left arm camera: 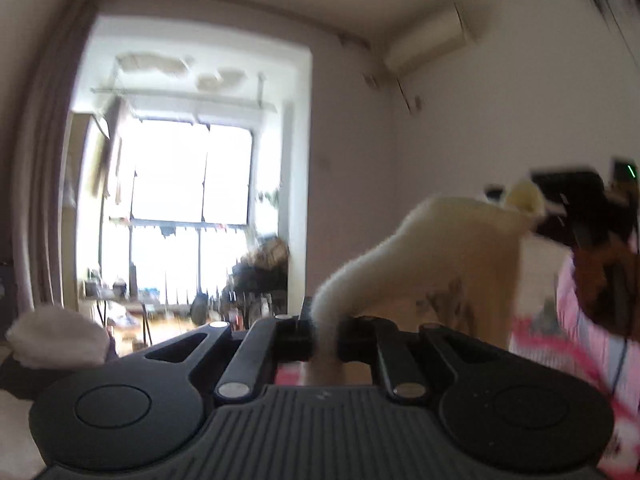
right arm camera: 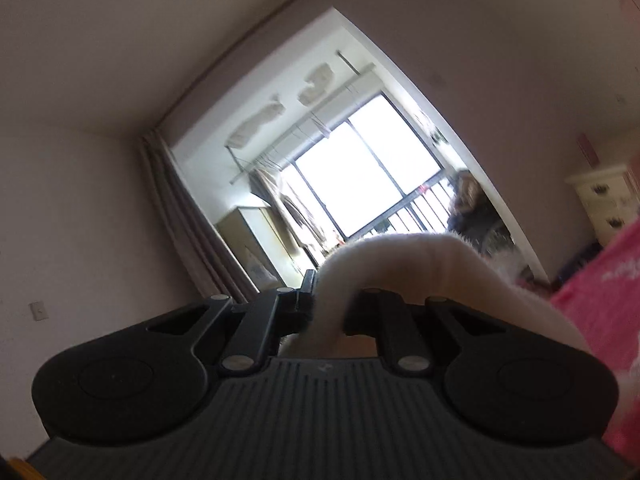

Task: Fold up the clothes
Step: 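Lift the blanket high with both tools, shaking it out in the air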

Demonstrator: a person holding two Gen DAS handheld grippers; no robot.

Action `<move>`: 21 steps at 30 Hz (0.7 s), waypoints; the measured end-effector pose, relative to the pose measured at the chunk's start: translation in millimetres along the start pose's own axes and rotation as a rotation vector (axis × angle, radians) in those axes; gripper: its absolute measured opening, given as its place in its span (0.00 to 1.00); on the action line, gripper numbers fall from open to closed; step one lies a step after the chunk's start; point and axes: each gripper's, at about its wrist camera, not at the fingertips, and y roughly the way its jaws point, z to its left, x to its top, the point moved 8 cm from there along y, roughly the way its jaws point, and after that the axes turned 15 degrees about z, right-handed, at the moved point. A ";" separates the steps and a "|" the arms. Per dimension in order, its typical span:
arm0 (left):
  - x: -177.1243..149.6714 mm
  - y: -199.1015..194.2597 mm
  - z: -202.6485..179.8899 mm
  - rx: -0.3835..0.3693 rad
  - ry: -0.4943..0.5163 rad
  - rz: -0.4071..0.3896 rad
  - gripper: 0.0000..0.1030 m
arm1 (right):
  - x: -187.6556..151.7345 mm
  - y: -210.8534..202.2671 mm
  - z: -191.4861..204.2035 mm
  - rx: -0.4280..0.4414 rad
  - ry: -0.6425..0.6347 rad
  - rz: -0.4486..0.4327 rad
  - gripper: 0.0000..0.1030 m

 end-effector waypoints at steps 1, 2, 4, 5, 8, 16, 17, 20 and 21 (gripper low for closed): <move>8.2 -9.1 -1.7 0.007 0.000 -0.032 0.10 | 4.5 -9.2 11.3 0.005 -0.023 -0.016 0.09; 16.2 -18.8 -2.9 0.015 0.002 -0.063 0.10 | 9.1 -19.2 22.3 0.013 -0.044 -0.031 0.09; 31.6 -37.9 -5.3 0.031 0.004 -0.119 0.10 | 17.5 -37.4 41.3 0.030 -0.081 -0.057 0.09; 38.3 -46.2 -6.2 0.037 -0.002 -0.137 0.10 | 21.2 -45.5 49.6 0.037 -0.098 -0.068 0.09; 55.0 -71.1 -9.5 0.028 -0.038 -0.192 0.10 | 30.1 -64.7 69.7 0.050 -0.137 -0.092 0.09; 87.5 -121.7 -19.2 -0.039 -0.100 -0.319 0.10 | 47.5 -132.3 126.7 0.091 -0.248 -0.201 0.09; 90.0 -123.7 -20.8 -0.055 -0.108 -0.326 0.10 | 50.5 -137.9 128.7 0.094 -0.247 -0.212 0.09; 93.6 -123.7 -23.5 -0.089 -0.121 -0.333 0.10 | 59.7 -142.0 124.7 0.090 -0.235 -0.227 0.09; 92.8 -120.6 -23.3 -0.089 -0.121 -0.332 0.10 | 62.0 -138.3 121.3 0.091 -0.229 -0.226 0.09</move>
